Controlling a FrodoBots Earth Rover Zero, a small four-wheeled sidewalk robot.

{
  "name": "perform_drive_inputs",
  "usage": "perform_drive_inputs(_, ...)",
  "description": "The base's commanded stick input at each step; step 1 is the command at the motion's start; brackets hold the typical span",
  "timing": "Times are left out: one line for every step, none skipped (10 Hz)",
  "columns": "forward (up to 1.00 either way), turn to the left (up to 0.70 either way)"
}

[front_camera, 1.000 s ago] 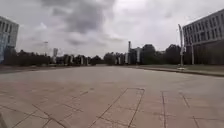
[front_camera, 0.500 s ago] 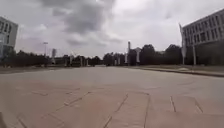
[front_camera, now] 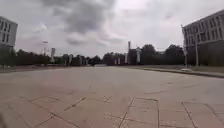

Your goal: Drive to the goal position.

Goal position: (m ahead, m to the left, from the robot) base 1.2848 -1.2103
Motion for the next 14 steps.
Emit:
perform_drive_inputs(0.7,0.0)
perform_drive_inputs(0.7,0.0)
perform_drive_inputs(0.7,0.0)
perform_drive_inputs(0.7,0.0)
perform_drive_inputs(0.7,0.0)
perform_drive_inputs(0.7,0.0)
perform_drive_inputs(0.7,0.0)
perform_drive_inputs(0.7,0.0)
perform_drive_inputs(0.7,0.0)
perform_drive_inputs(0.7,0.0)
perform_drive_inputs(0.7,0.0)
perform_drive_inputs(0.7,0.0)
perform_drive_inputs(0.7,0.0)
perform_drive_inputs(0.7,0.0)
